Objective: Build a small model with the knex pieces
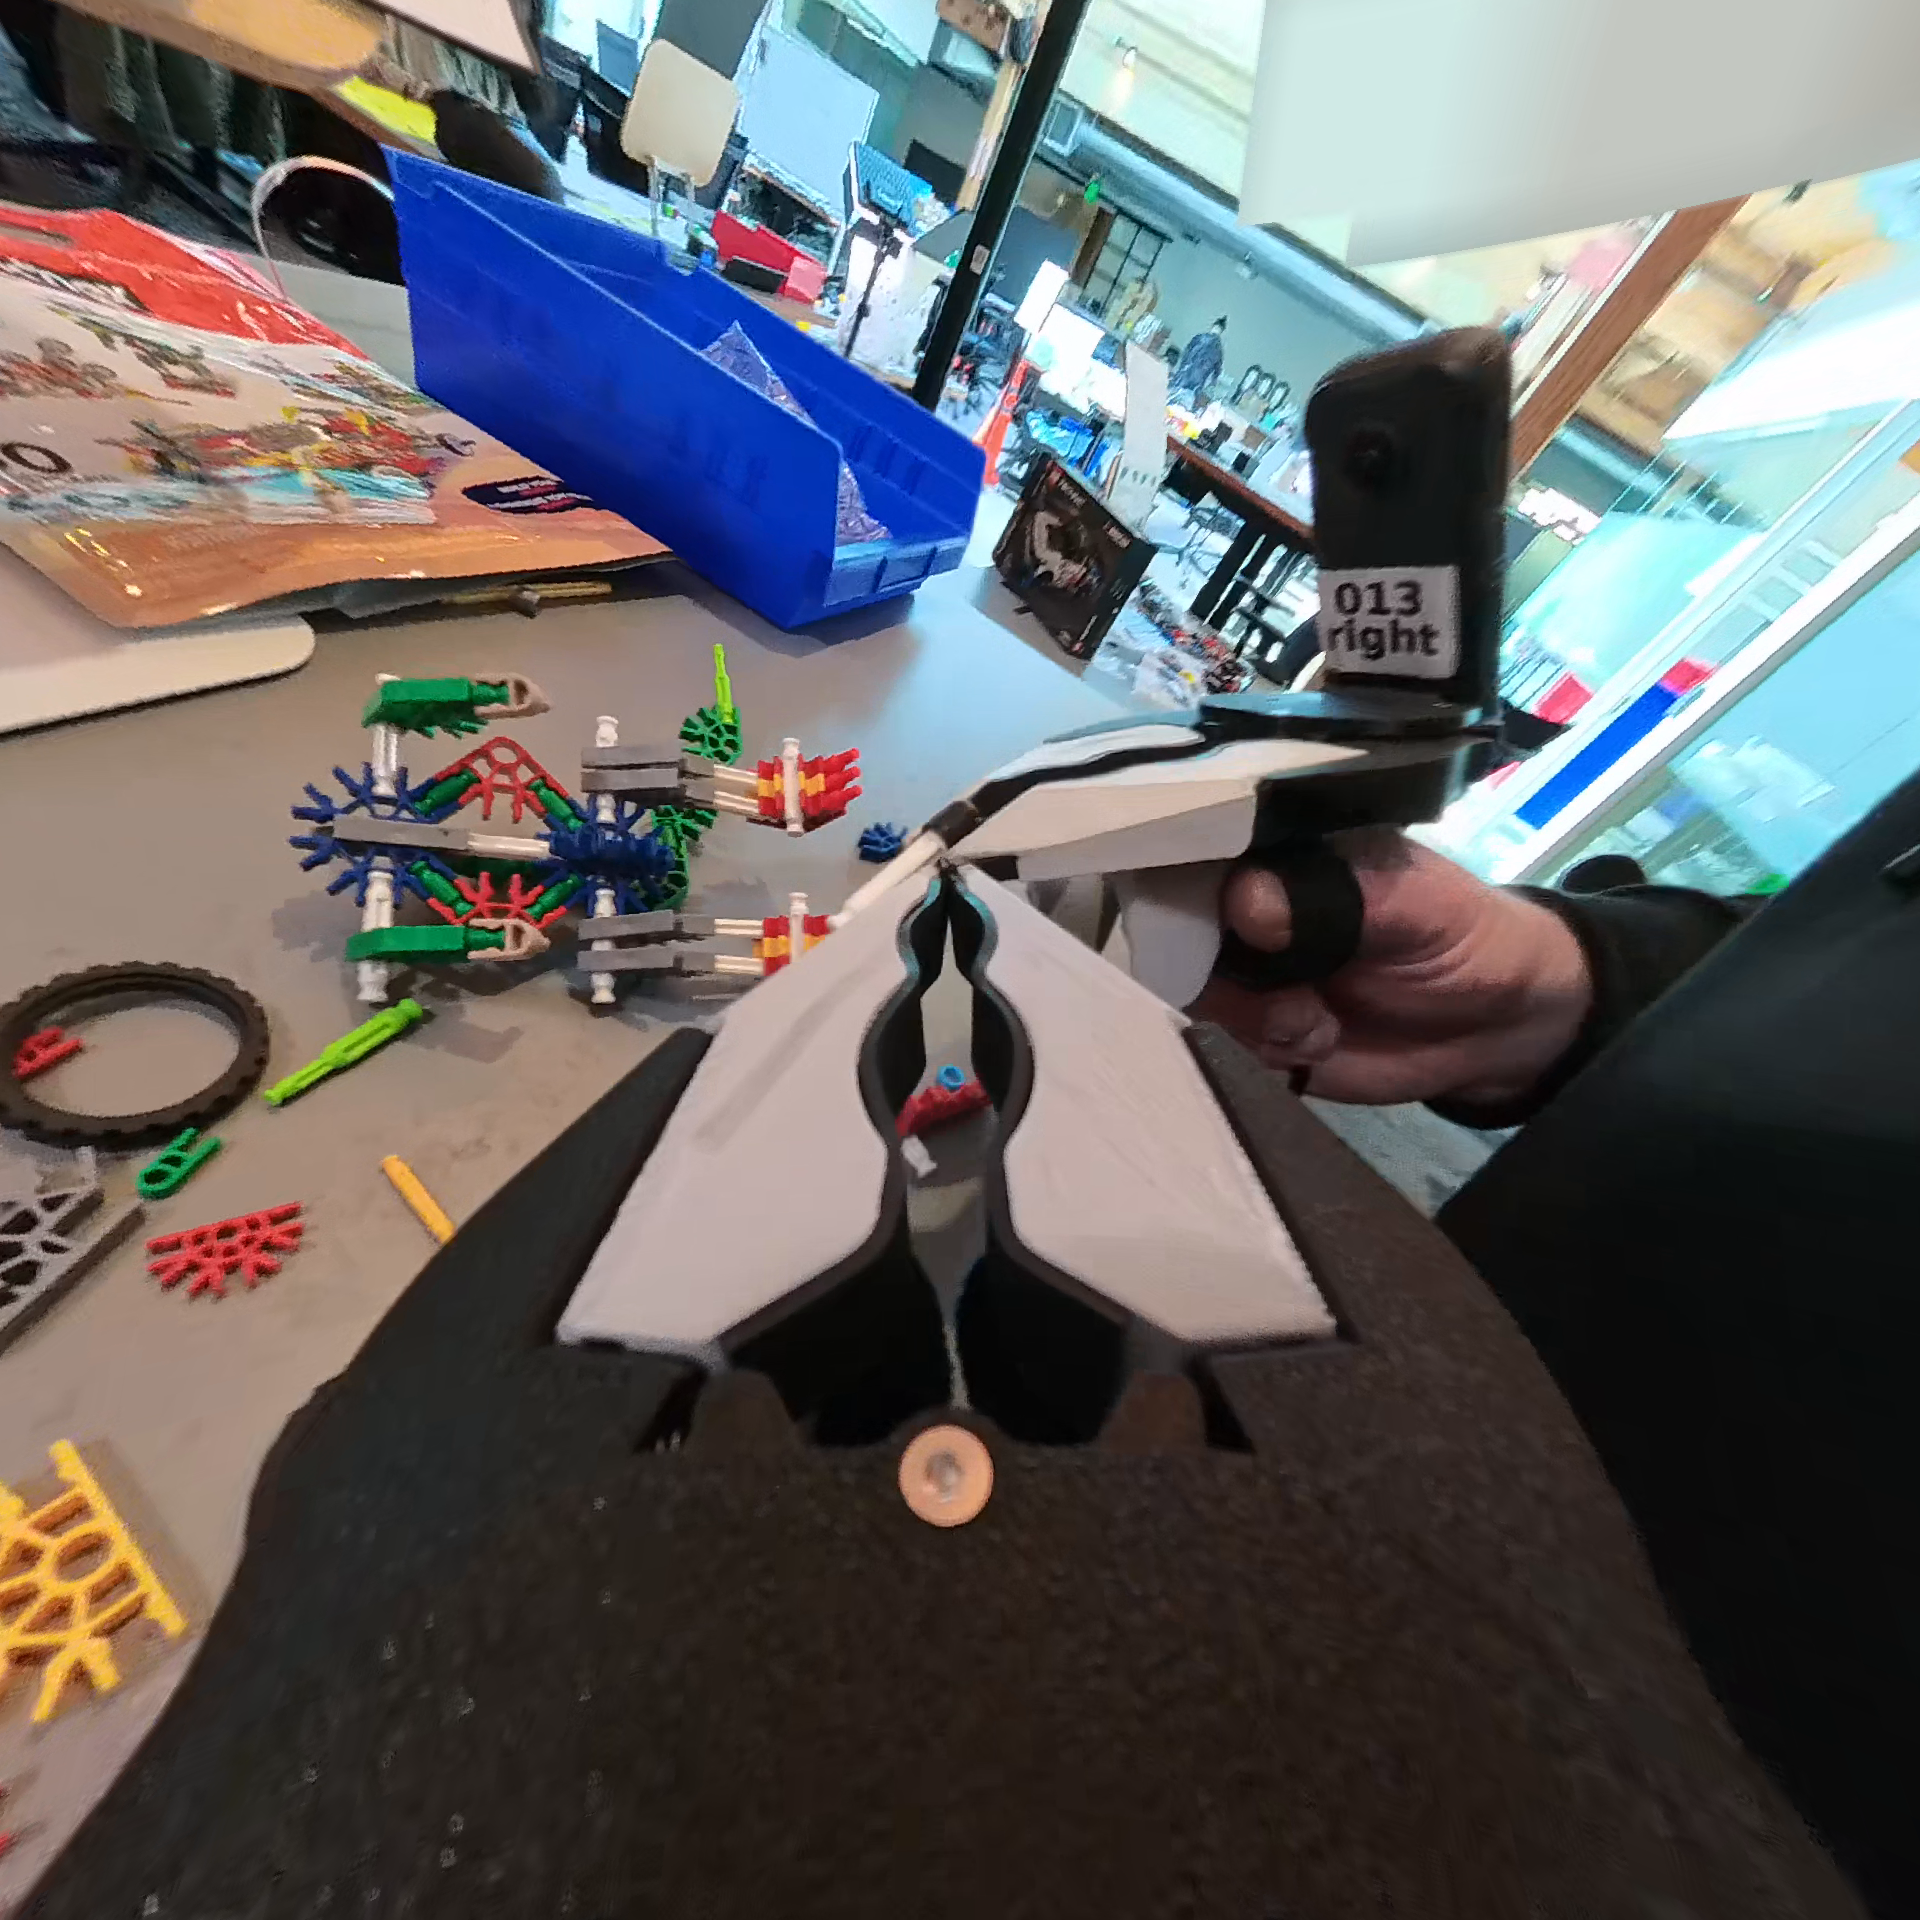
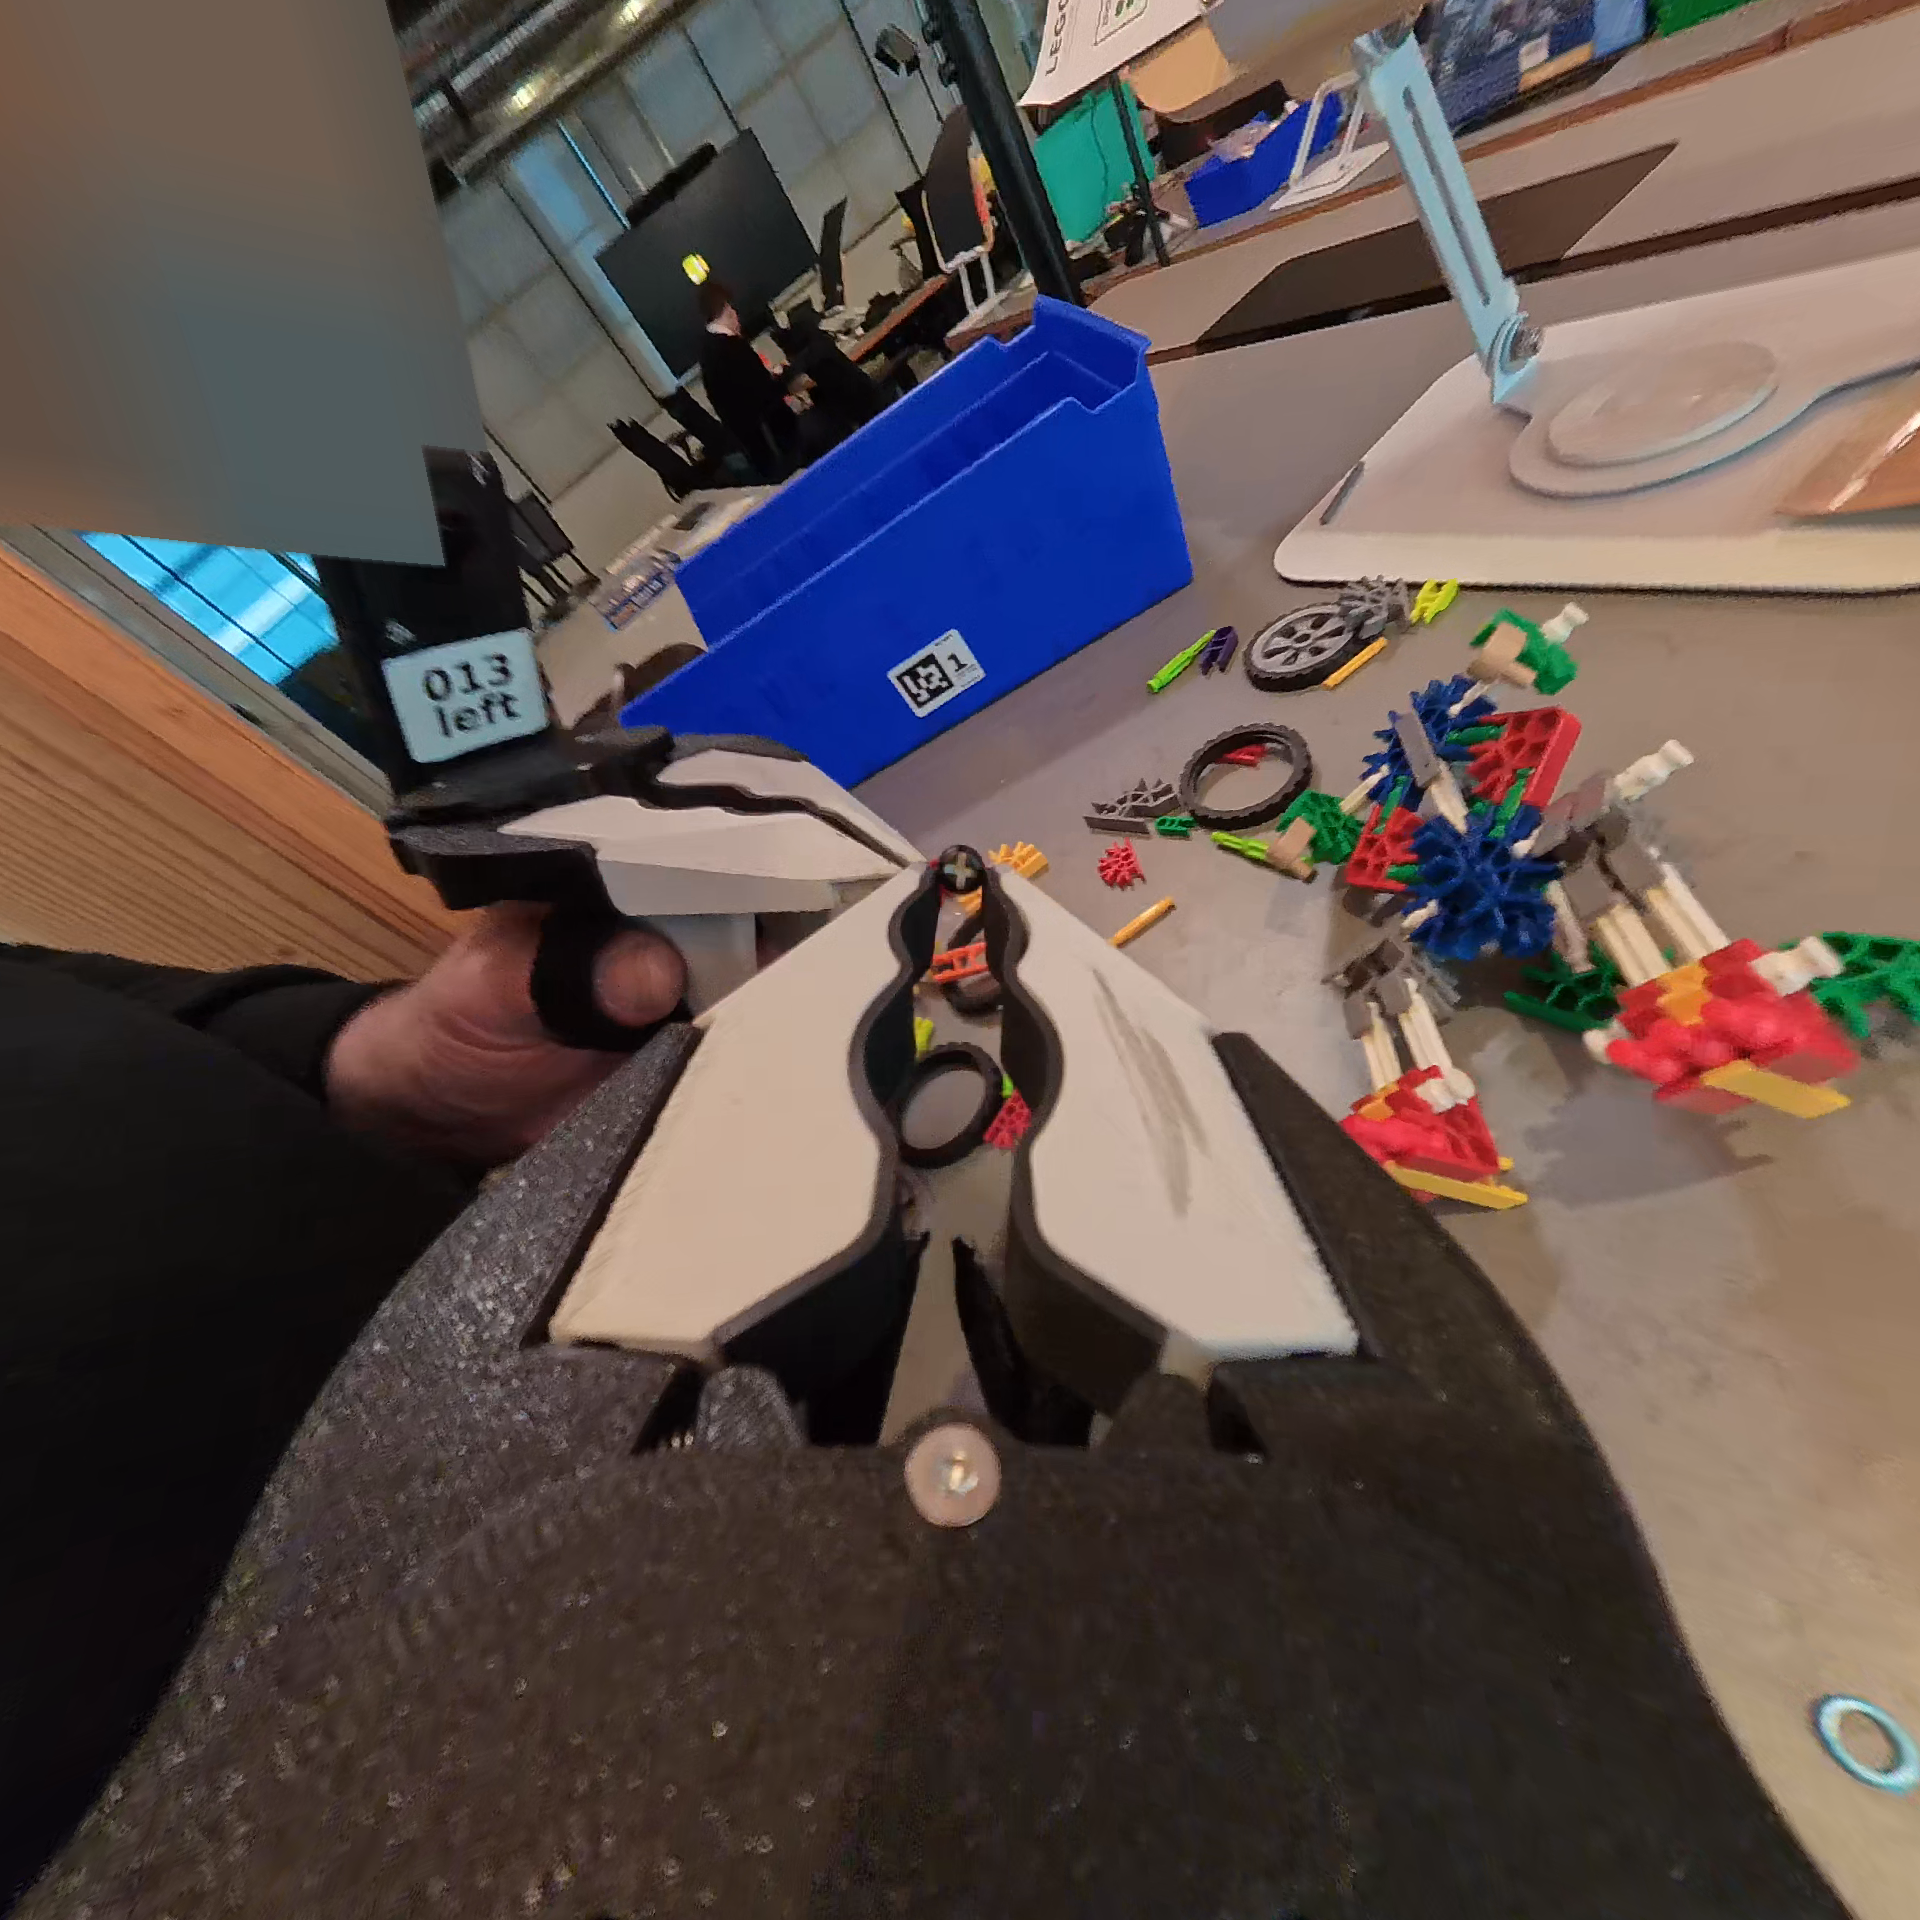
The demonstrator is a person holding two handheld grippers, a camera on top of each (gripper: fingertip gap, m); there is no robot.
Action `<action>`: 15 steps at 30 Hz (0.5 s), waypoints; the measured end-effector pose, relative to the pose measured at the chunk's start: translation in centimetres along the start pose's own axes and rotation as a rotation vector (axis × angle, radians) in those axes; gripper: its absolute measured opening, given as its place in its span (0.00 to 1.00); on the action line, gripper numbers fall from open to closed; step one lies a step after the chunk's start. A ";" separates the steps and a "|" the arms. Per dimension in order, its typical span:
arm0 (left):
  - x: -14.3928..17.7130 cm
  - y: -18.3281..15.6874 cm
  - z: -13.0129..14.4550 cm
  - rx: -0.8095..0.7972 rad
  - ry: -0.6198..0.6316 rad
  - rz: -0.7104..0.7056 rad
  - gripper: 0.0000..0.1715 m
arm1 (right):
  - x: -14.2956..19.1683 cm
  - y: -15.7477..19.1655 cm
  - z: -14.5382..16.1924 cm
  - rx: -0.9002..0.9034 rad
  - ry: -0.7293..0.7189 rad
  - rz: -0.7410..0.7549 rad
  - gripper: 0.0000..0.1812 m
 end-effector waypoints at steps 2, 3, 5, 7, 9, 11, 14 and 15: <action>0.0 -0.1 -0.2 -0.024 0.012 -0.025 0.00 | -0.1 0.3 -0.1 0.073 0.000 0.042 0.04; 0.0 -0.2 -0.2 -0.044 0.020 -0.043 0.00 | -0.1 0.5 -0.2 0.117 0.003 0.068 0.04; -0.1 -0.3 -0.3 -0.068 0.031 -0.078 0.00 | -0.2 0.8 -0.3 0.183 0.006 0.109 0.04; -0.2 -0.3 -0.2 -0.086 0.044 -0.107 0.00 | -0.3 0.9 -0.2 0.246 0.010 0.155 0.04; -0.2 -0.5 -0.3 -0.108 0.041 -0.136 0.00 | -0.5 1.1 -0.2 0.274 0.001 0.183 0.04; -0.3 -0.5 -0.4 -0.163 0.064 -0.166 0.00 | -0.5 1.1 -0.2 0.292 -0.002 0.198 0.04; -0.2 -0.3 -0.4 -0.117 0.044 -0.140 0.00 | -0.6 0.8 -0.3 0.248 -0.007 0.170 0.04; -0.1 -0.2 -0.6 -0.107 0.041 -0.123 0.00 | -0.5 0.6 -0.4 0.198 -0.017 0.139 0.04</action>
Point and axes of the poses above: each gripper's, where its closed fingertips meet, x back along the fingers, z out of its underside, y = z × x across the jaws, the point moved 8 cm from there along x, back along the fingers, and after that the axes turned 3 degrees about z, right-handed, at the moved point
